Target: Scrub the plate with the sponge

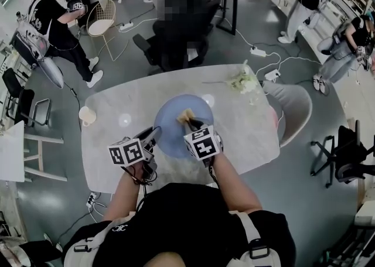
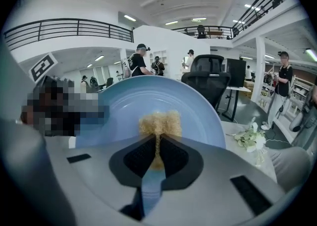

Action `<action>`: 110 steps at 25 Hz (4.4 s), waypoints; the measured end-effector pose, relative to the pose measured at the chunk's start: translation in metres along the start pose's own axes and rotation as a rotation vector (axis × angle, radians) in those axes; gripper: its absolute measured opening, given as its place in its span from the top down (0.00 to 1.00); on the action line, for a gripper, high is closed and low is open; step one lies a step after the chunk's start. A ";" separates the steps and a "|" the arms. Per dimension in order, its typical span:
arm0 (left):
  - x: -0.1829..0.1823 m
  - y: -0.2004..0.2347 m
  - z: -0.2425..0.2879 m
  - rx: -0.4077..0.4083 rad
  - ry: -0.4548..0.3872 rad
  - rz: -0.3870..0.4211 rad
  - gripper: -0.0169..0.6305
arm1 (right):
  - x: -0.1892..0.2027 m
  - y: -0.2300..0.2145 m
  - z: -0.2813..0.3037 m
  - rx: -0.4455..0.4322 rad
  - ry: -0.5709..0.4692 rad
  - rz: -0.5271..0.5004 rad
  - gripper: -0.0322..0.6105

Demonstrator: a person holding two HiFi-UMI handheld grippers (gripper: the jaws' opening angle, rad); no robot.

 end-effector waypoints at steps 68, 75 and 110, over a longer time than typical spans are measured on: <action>0.122 0.158 0.027 -0.145 0.066 -0.536 0.90 | -0.013 -0.031 -0.107 0.224 -0.378 -0.024 0.91; 0.156 0.186 0.029 -0.260 0.109 -0.612 0.90 | -0.002 -0.029 -0.111 0.219 -0.346 -0.015 0.91; -0.065 -0.069 -0.069 -0.212 -0.452 0.551 0.97 | -0.070 -0.004 -0.116 0.248 -0.697 -0.022 0.91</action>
Point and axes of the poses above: the fingertips, and each gripper's own axes: z forward along the fingers, y to its left, x out of its underside, the point moved 5 cm from there along -z, backward along the fingers, and after that the axes turned 4 degrees about -z, right-handed, at the moved point
